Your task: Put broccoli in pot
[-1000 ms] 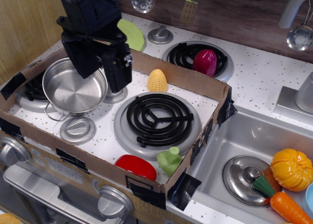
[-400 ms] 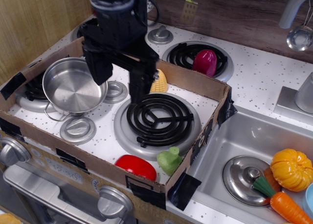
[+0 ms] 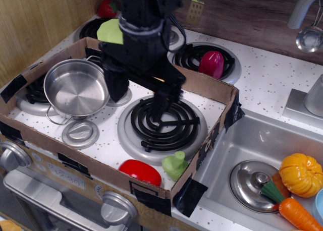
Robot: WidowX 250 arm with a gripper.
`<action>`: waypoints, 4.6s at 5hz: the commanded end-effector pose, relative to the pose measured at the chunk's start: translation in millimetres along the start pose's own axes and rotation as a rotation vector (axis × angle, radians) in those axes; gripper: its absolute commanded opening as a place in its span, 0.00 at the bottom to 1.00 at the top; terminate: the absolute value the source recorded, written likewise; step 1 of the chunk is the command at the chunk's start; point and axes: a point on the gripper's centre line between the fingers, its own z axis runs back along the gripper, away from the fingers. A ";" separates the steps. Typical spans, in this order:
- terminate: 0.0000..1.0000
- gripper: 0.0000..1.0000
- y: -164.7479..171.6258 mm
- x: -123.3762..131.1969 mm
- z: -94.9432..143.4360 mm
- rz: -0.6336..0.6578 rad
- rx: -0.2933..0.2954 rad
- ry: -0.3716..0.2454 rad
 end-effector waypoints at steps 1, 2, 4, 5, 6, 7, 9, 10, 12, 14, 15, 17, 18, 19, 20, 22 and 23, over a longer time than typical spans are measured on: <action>0.00 1.00 -17.0 0.9 -11.5 -0.017 -0.061 -0.017; 0.00 1.00 -22.3 -1.5 -19.1 -0.019 -0.063 -0.027; 0.00 1.00 -27.9 -3.2 -45.4 -0.034 -0.088 -0.063; 0.00 1.00 -30.3 -4.0 -55.4 -0.029 -0.100 -0.078; 0.00 1.00 -32.9 -3.6 -62.4 -0.027 -0.112 -0.087; 0.00 1.00 -34.2 -3.4 -64.5 -0.026 -0.117 -0.089; 0.00 1.00 -34.3 -2.9 -67.5 -0.024 -0.124 -0.093; 0.00 0.00 -35.1 -2.8 -71.0 -0.011 -0.132 -0.097; 0.00 0.00 -34.1 -2.2 -72.9 -0.022 -0.141 -0.099; 0.00 0.00 -11.2 1.8 -33.2 -0.063 -0.123 -0.057; 0.00 0.00 5.5 5.6 -15.9 -0.062 -0.082 -0.066; 0.00 0.00 47.1 16.5 4.2 -0.121 -0.048 -0.065; 0.00 0.00 81.2 28.3 11.1 -0.183 -0.027 -0.055; 0.00 0.00 107.6 43.1 13.6 -0.236 -0.008 -0.072; 0.00 0.00 127.9 51.4 12.2 -0.256 0.021 -0.114; 0.00 0.00 157.8 47.7 -11.9 -0.271 0.014 -0.188; 0.00 1.00 161.9 45.7 -22.5 -0.278 -0.061 -0.175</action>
